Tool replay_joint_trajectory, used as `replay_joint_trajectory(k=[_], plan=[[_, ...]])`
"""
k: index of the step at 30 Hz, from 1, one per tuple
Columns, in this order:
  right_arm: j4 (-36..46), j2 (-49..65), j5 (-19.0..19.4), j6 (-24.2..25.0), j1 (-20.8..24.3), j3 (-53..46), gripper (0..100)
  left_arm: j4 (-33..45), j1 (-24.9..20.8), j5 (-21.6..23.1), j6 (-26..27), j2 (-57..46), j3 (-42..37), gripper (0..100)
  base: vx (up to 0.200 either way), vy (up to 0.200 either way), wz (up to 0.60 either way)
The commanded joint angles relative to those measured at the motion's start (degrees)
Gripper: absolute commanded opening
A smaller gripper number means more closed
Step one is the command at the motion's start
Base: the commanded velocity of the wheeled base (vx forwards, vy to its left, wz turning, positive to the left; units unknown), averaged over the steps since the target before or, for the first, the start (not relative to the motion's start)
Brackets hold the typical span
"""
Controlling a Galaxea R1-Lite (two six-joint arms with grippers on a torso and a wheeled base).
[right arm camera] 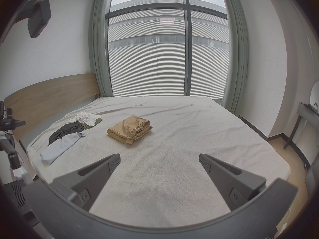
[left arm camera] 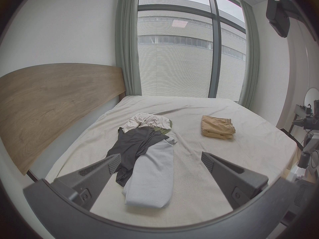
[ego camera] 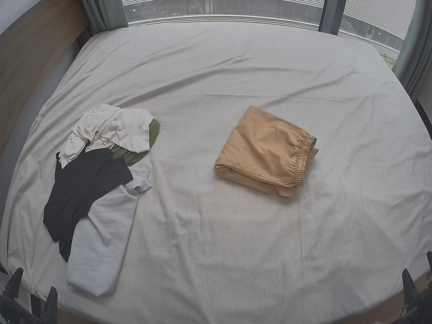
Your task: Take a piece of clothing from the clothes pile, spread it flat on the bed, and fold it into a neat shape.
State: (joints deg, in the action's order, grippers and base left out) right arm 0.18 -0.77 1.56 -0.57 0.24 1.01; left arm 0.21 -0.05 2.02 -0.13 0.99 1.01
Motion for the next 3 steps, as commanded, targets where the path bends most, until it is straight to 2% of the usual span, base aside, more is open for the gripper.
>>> replay_joint_trajectory(k=[1,3], plan=[[-0.01,0.68,0.02,-0.04,0.02,-1.01,100,-0.03,-0.04,0.0,-0.04,-0.99,-1.01,100,0.0,0.0,0.0],[0.08,0.68,0.02,-0.04,0.02,-1.01,100,-0.03,-0.04,0.0,-0.04,-0.99,-1.01,100,0.0,0.0,0.0]])
